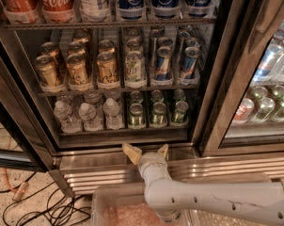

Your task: Pick green can from bottom shelf of fridge

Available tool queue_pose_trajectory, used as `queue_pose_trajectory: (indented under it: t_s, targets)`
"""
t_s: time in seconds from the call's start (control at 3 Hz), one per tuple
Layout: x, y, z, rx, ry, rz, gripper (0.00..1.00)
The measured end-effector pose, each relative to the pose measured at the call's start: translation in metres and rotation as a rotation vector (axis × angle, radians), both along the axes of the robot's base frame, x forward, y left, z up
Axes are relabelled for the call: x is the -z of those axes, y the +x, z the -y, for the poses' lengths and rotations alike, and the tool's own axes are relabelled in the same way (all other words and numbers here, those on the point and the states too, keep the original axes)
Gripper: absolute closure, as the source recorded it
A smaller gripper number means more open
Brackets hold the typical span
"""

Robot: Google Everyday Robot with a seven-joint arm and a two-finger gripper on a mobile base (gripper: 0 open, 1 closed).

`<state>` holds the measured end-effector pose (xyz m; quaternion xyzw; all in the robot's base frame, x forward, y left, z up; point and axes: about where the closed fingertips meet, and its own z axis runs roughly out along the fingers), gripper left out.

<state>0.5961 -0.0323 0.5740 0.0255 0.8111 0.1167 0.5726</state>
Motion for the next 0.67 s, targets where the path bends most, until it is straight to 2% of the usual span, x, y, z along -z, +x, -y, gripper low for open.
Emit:
queue_pose_trajectory:
  t_s: [0.67]
  targets:
    - [-0.0037, 0.0029, 0.0110, 0.122, -0.075, 0.081, 0.00]
